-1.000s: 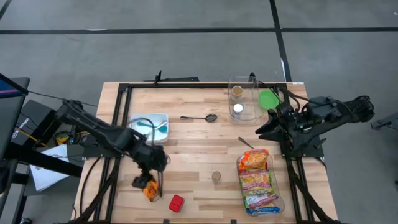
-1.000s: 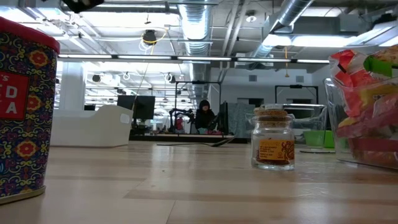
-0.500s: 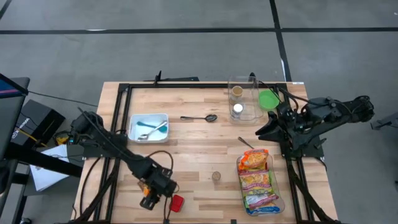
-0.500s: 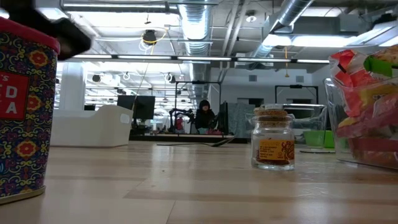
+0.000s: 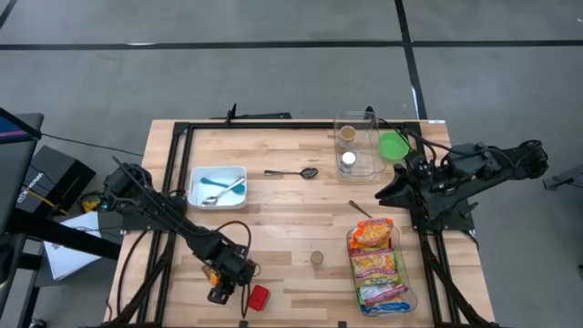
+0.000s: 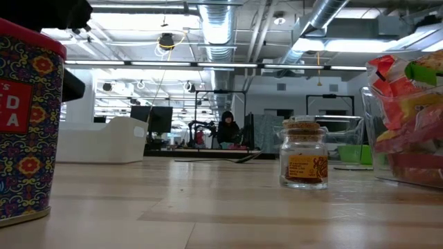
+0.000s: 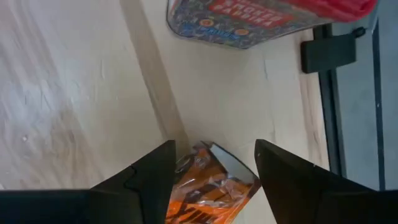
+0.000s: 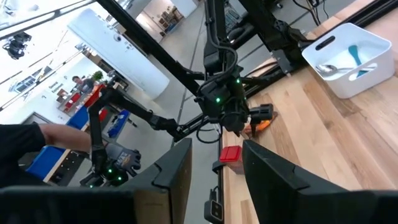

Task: Pick & Place Food Item
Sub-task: Put the orange seasoning pack into the top transparent bin

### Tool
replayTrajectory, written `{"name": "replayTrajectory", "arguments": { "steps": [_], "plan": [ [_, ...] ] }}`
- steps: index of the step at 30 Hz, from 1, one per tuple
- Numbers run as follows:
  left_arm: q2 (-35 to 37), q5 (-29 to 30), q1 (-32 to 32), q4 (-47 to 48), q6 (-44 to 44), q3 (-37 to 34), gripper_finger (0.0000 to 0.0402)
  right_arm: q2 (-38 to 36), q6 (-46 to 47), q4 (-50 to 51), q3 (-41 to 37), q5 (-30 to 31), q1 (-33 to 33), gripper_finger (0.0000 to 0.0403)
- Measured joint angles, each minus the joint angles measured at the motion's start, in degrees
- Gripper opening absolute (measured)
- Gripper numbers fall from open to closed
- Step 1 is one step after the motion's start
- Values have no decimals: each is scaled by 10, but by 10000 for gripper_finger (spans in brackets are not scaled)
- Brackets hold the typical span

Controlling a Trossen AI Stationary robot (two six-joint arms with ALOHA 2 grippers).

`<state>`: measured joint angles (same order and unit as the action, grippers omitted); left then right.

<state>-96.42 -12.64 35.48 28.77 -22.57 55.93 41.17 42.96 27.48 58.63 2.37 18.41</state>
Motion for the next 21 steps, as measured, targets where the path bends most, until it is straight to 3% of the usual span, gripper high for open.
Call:
{"name": "replayTrajectory", "arguments": {
  "steps": [21],
  "plan": [
    [0,-3,8,-13,-10,-15,214,0,0,39,0,-9,0,139]
  ]
}}
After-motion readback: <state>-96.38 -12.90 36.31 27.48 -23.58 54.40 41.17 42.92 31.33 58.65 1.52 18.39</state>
